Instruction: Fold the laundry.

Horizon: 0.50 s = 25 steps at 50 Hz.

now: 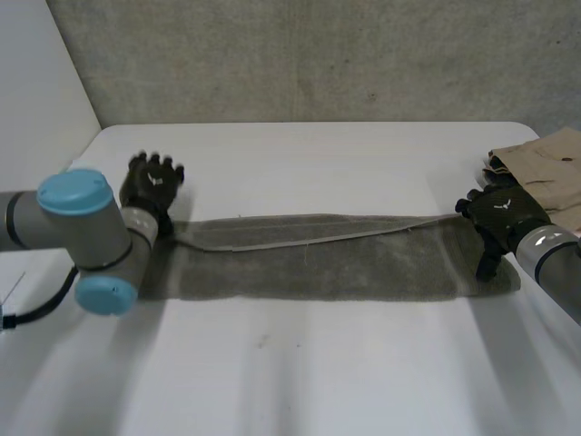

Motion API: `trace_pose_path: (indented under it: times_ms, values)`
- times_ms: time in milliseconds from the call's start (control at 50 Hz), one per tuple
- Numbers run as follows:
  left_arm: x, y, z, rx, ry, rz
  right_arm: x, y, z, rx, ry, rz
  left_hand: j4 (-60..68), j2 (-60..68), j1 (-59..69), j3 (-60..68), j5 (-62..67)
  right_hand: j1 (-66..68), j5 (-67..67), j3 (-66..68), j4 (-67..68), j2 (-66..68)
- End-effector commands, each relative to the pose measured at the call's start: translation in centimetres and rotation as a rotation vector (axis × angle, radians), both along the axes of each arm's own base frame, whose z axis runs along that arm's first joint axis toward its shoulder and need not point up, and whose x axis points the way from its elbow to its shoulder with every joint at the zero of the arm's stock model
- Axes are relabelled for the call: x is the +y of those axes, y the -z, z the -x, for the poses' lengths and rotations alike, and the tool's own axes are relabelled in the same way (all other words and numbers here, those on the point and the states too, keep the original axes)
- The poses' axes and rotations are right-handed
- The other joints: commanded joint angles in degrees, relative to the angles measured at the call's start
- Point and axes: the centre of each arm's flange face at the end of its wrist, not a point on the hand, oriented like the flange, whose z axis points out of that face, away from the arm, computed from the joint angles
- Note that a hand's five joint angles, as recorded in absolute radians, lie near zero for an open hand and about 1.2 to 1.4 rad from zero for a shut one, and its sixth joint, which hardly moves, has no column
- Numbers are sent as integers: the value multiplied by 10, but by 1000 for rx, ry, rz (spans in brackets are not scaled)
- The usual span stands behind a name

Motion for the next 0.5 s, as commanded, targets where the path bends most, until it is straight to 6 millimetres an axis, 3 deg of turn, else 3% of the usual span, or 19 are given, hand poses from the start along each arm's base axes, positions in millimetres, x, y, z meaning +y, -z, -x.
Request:
trace_pose_path:
  times_ms: [20, 160, 280, 500]
  values:
    - [-38, -42, 3, 127, -18, 208, 8, 0, 1, -1, -1, 6, 45, 45, 44, 40, 41, -18, -42, -26, -37, -28]
    - [-39, -37, 2, 162, -29, 183, 16, 0, 1, -5, -7, -1, 48, 48, 48, 44, 44, -18, -42, -26, -37, -28]
    - [-13, -11, -1, 128, -30, 38, 22, -2, 6, -12, -16, -7, 41, 42, 41, 37, 37, -18, -42, -26, -37, -28]
    - [47, -39, -2, 228, 6, -51, 25, 6, 17, -37, -28, -52, 30, 30, 29, 25, 26, -18, -42, -26, -37, -28]
